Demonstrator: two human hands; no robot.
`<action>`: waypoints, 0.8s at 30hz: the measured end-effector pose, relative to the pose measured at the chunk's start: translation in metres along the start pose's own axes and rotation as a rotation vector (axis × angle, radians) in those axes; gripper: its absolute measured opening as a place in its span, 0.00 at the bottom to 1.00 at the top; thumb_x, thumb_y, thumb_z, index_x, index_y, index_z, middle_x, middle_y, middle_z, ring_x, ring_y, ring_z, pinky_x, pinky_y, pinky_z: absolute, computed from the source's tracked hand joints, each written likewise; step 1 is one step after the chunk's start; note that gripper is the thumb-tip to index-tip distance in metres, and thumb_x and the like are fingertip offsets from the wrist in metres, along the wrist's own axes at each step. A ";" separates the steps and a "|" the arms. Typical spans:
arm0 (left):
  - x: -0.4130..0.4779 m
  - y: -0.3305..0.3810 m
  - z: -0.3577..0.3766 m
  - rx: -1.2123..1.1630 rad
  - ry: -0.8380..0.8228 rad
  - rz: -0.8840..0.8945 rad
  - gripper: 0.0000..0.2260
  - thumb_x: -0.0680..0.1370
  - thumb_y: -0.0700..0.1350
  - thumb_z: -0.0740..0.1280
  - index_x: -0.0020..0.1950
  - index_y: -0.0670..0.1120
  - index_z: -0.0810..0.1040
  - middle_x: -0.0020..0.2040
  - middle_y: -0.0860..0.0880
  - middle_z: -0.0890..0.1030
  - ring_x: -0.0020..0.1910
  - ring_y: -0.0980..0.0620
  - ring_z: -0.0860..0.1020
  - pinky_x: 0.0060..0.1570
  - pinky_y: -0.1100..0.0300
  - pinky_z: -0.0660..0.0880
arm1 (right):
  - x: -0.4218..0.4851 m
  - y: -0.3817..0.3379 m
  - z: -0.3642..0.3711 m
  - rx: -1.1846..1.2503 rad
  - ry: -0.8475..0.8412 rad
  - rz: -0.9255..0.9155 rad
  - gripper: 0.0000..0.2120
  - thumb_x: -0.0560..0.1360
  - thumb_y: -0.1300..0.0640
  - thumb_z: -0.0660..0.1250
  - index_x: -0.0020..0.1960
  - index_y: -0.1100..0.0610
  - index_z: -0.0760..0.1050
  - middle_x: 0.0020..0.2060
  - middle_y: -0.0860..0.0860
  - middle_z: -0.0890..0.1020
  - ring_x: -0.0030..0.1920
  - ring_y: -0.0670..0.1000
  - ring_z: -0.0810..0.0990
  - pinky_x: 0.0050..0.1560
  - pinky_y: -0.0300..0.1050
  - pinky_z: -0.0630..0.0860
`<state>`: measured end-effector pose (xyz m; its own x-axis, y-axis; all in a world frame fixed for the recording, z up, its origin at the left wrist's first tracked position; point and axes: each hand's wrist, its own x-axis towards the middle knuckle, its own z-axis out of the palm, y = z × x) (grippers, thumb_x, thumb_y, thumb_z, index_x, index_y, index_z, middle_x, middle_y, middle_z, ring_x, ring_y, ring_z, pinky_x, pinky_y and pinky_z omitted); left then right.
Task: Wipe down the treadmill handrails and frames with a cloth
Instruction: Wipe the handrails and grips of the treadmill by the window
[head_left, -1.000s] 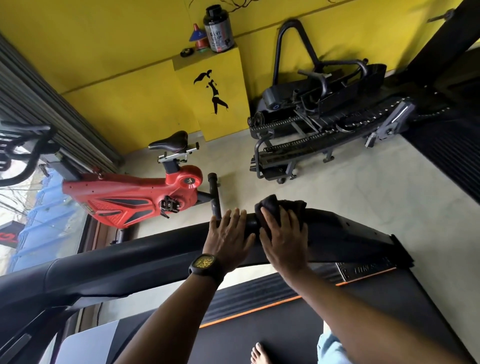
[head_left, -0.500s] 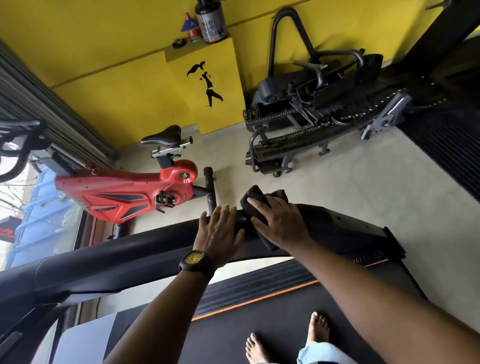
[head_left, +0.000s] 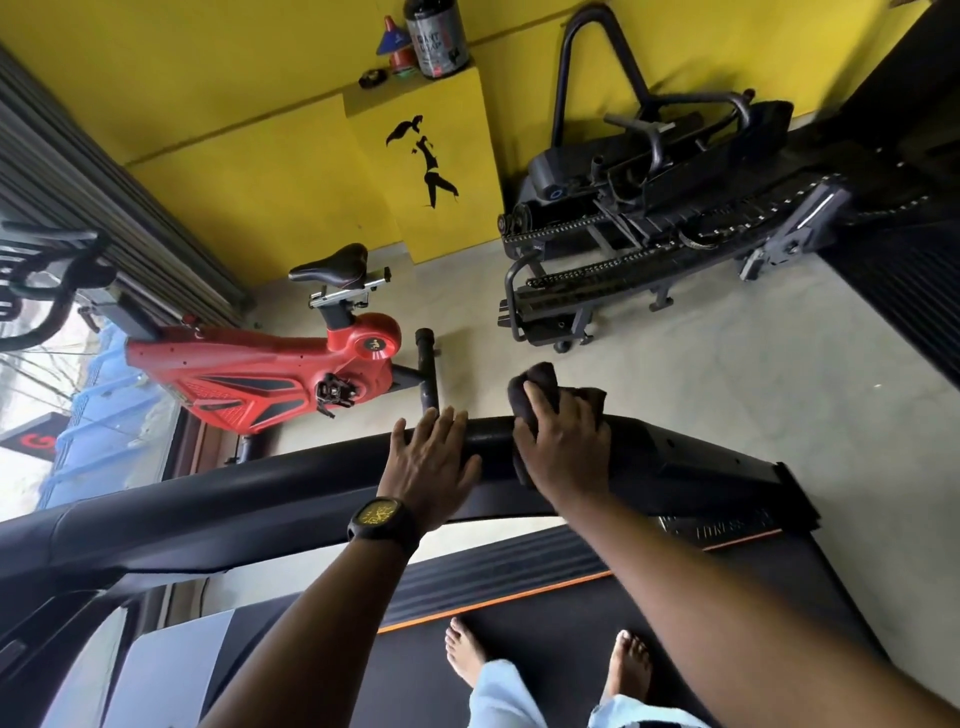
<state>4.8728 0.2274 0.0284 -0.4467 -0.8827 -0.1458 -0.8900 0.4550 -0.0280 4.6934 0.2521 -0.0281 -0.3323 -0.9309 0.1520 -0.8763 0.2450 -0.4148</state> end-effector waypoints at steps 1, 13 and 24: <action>0.000 0.000 0.000 0.000 -0.003 0.006 0.36 0.76 0.63 0.42 0.79 0.45 0.59 0.78 0.45 0.63 0.78 0.45 0.59 0.74 0.38 0.55 | -0.014 -0.007 0.003 -0.015 0.016 0.030 0.25 0.78 0.41 0.59 0.72 0.47 0.74 0.61 0.59 0.80 0.61 0.64 0.78 0.53 0.61 0.74; 0.002 0.002 0.000 -0.006 0.039 0.026 0.33 0.77 0.61 0.48 0.76 0.43 0.65 0.74 0.43 0.70 0.74 0.43 0.66 0.71 0.38 0.62 | -0.003 -0.007 -0.001 0.027 -0.010 0.071 0.25 0.76 0.42 0.57 0.69 0.46 0.77 0.58 0.56 0.81 0.59 0.62 0.78 0.51 0.61 0.74; 0.007 0.012 0.001 0.019 0.021 0.033 0.34 0.77 0.62 0.45 0.78 0.45 0.63 0.76 0.44 0.67 0.76 0.44 0.63 0.73 0.39 0.59 | -0.008 0.009 0.006 0.003 0.003 0.096 0.25 0.77 0.42 0.57 0.71 0.46 0.74 0.61 0.59 0.80 0.61 0.63 0.77 0.53 0.62 0.74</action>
<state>4.8586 0.2267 0.0262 -0.4781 -0.8692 -0.1263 -0.8729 0.4862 -0.0418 4.6906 0.2605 -0.0380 -0.4161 -0.9021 0.1143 -0.8390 0.3325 -0.4308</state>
